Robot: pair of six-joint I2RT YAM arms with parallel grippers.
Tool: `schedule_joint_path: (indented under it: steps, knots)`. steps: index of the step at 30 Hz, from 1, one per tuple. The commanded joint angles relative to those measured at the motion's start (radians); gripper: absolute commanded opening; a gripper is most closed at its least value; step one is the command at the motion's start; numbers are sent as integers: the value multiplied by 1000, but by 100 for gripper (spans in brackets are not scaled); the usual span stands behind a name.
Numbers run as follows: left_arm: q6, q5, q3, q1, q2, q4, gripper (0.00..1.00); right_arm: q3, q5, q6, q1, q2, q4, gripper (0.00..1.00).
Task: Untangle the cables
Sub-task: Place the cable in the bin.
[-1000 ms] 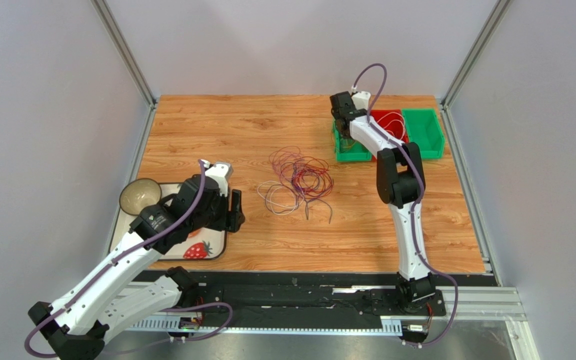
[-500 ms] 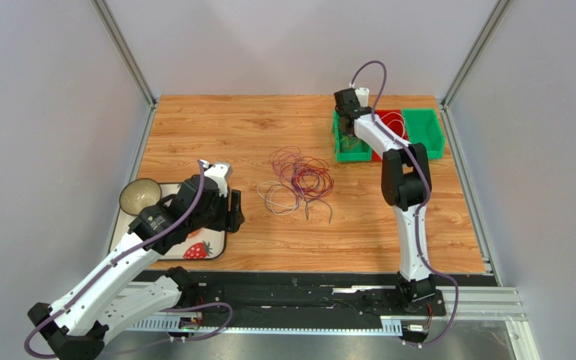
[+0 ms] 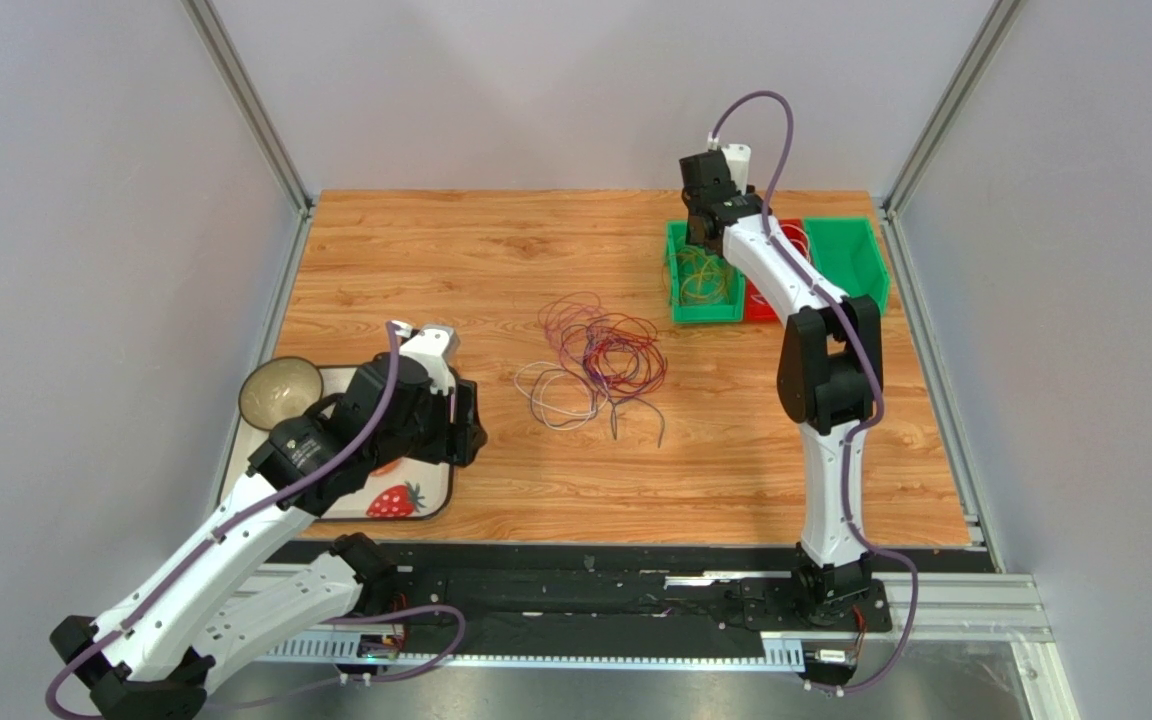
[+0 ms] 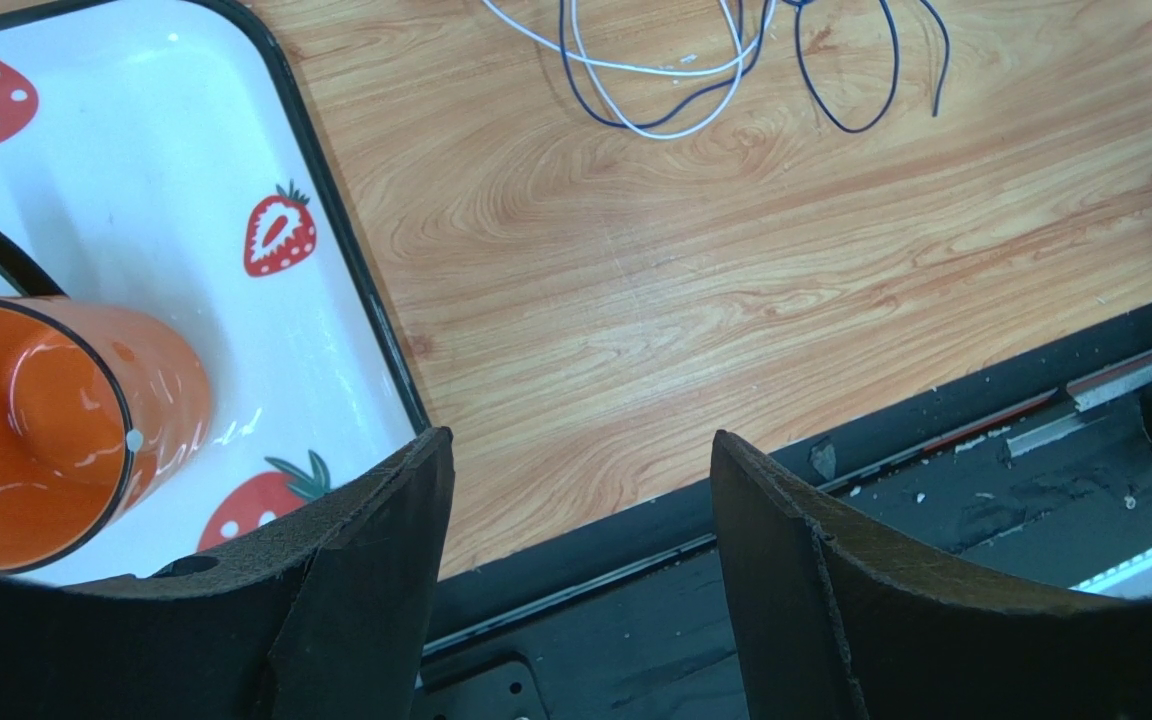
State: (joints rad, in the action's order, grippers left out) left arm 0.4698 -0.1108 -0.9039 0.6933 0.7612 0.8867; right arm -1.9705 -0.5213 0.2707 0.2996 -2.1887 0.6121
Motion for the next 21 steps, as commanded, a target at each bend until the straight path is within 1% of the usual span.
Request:
schedule_joint_path:
  steps: [1, 6, 10, 13, 17, 18, 20, 21]
  knots:
    - [9, -3, -1, -3, -11, -11, 72, -53, 12, -18, 3, 86, 37, 52]
    - [9, -3, -1, -3, -8, -12, 72, -34, 67, 2, 4, 151, 63, 52]
    - [9, -3, -1, -2, -2, -12, 72, 22, 119, 21, 4, 214, 61, 51]
    - [7, -3, -1, -3, 0, -12, 72, 68, 155, 36, 6, 260, 70, 49]
    - [7, -3, -3, -3, 0, -11, 73, 153, 201, 55, 7, 346, 74, 48]
    - [7, -1, -3, -3, 0, -11, 73, 195, 208, 58, 9, 368, 72, 48]
    - [6, 2, -3, -5, -2, -12, 75, 240, 242, 68, 7, 438, 67, 49]
    - [6, 2, -3, -3, -2, -14, 77, 296, 254, 71, 9, 463, 63, 50]
